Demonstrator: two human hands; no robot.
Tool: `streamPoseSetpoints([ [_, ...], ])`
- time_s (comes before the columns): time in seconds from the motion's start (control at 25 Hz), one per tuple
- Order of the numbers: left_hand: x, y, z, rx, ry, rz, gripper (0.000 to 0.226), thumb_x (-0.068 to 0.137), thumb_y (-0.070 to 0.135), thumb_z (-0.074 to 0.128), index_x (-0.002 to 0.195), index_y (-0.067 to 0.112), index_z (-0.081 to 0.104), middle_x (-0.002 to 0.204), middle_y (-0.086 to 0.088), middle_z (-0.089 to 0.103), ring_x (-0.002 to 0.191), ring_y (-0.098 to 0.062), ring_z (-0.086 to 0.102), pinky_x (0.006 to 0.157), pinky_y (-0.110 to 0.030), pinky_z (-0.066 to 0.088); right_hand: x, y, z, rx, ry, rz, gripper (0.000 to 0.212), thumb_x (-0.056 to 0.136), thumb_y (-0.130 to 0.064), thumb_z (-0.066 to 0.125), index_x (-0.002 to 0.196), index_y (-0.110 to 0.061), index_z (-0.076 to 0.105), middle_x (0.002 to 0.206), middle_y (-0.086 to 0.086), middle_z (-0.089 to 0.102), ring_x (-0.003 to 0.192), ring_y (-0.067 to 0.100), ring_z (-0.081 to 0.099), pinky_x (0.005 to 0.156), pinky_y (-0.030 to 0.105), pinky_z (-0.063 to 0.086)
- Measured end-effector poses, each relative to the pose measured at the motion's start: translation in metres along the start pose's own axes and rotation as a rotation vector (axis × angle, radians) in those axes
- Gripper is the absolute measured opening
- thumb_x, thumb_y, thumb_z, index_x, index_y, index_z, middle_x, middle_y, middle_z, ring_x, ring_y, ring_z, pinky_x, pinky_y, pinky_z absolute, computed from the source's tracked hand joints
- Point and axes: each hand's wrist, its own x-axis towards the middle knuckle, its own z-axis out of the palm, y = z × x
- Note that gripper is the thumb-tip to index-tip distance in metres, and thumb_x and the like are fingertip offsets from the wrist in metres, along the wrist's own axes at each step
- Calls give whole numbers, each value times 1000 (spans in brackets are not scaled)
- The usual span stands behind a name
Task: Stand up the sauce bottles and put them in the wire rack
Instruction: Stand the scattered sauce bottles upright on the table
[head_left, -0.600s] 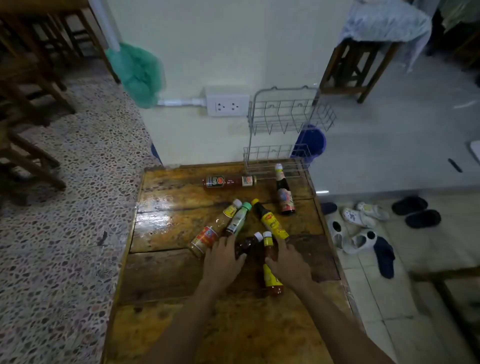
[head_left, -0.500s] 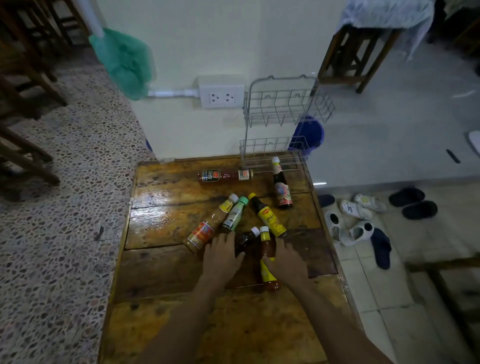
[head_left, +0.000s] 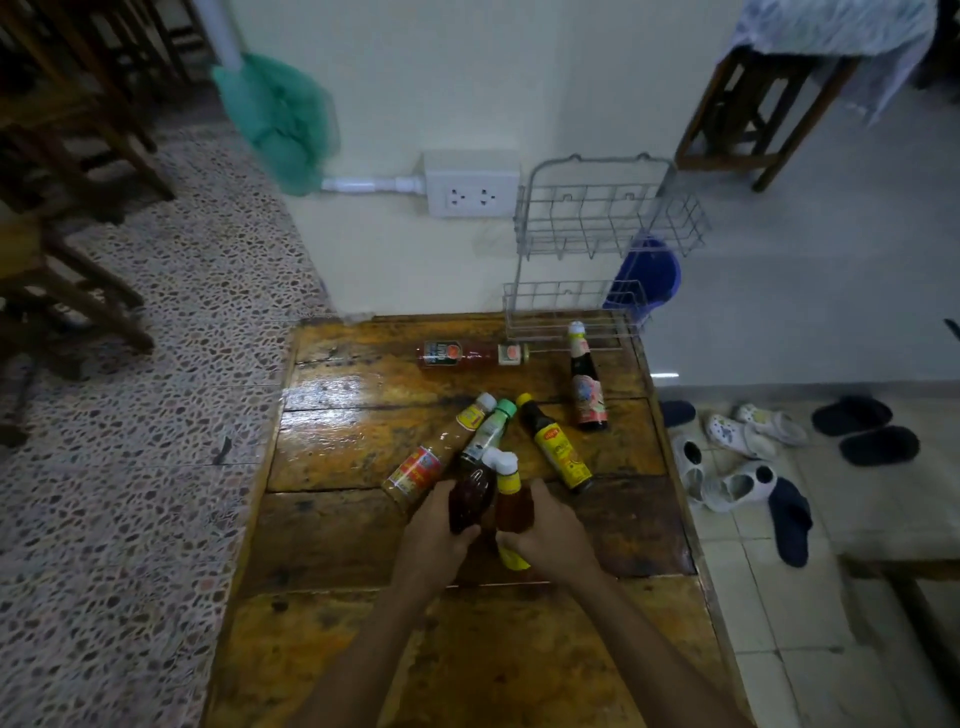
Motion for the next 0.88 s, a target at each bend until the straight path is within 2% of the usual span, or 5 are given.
streamPoseSetpoints([
  [0.16,-38,-29,-48,-247,226,-37,55,87,24,77,131,38,47,120,12,66,106,-8,65,82,-42,60,1,-69,26,10,-35,-259,62,73,-31,83,124,-31,48,124,-5,65,113,18,61,83,35,50],
  [0.32,-50,-60,-93,-324,402,-154,54,81,11,82,118,30,48,112,10,66,103,-10,66,76,-32,55,-1,-122,74,66,-38,-414,52,79,-24,78,123,-34,52,114,-8,68,101,14,64,77,33,51],
  [0.44,-48,-85,-112,-326,400,-161,53,79,7,83,113,25,46,110,6,66,101,-12,67,76,-37,57,4,-136,107,57,-59,-441,50,78,-21,78,118,-36,51,112,-10,66,100,15,63,75,34,51],
  [0.6,-41,-98,-119,-322,380,-169,54,77,4,85,110,23,47,106,11,66,94,8,64,69,-19,48,16,-134,127,17,-35,-448,48,79,-20,77,115,-37,49,110,-10,65,100,17,62,77,41,53],
  [0.88,-32,-109,-114,-353,384,-174,58,78,10,88,108,36,45,115,4,66,108,-14,66,82,-32,57,23,-125,135,-1,-17,-434,52,79,-23,79,118,-37,48,115,-13,62,103,13,61,78,38,54],
])
